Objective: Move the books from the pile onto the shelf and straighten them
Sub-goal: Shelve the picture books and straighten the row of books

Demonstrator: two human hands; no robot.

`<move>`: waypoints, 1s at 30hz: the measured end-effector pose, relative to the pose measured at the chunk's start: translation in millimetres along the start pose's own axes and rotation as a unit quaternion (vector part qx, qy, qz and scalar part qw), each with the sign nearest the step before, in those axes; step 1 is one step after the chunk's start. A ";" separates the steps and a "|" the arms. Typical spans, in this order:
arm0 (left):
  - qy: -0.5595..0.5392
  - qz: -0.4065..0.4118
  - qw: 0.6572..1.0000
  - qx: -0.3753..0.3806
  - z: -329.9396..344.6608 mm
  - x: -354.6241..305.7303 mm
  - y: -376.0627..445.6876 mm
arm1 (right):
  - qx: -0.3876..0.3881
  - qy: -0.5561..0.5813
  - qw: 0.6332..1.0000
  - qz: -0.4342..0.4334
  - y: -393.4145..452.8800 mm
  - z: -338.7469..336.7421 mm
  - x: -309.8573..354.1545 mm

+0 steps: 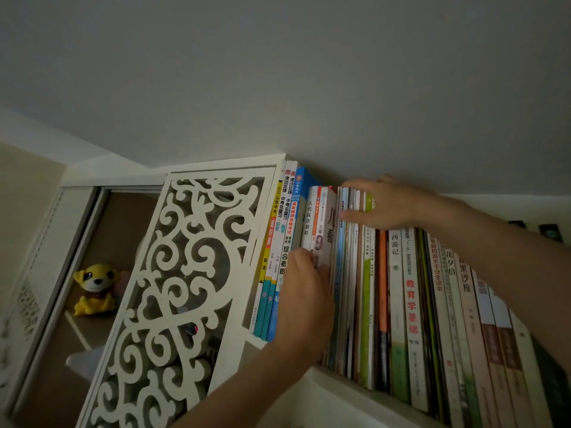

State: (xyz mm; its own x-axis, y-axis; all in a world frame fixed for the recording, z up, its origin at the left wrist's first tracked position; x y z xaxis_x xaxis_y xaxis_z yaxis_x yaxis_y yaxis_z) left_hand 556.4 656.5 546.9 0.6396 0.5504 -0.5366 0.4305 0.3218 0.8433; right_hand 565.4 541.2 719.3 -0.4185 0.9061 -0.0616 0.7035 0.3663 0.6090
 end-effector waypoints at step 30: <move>0.083 -0.004 0.994 0.064 -27.3 -1.0 -32.1 | -0.105 0.113 0.984 0.093 -166.4 105.5 23.2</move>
State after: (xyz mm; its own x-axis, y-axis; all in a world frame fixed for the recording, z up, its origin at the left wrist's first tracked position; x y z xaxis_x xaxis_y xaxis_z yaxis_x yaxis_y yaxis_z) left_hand 524.5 666.7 521.3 0.5260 0.6720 -0.5212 0.5188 0.2321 0.8228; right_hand 499.2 523.7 533.1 -0.4276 0.8743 0.2299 0.6554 0.1247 0.7449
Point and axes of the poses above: each hand's wrist, its own y-axis towards the middle knuckle, its own z-axis out of the palm, x = y × z, the point moved 3 cm from there along y, towards the middle knuckle, and after that the axes turned 10 degrees about y, right-handed, at the moved point
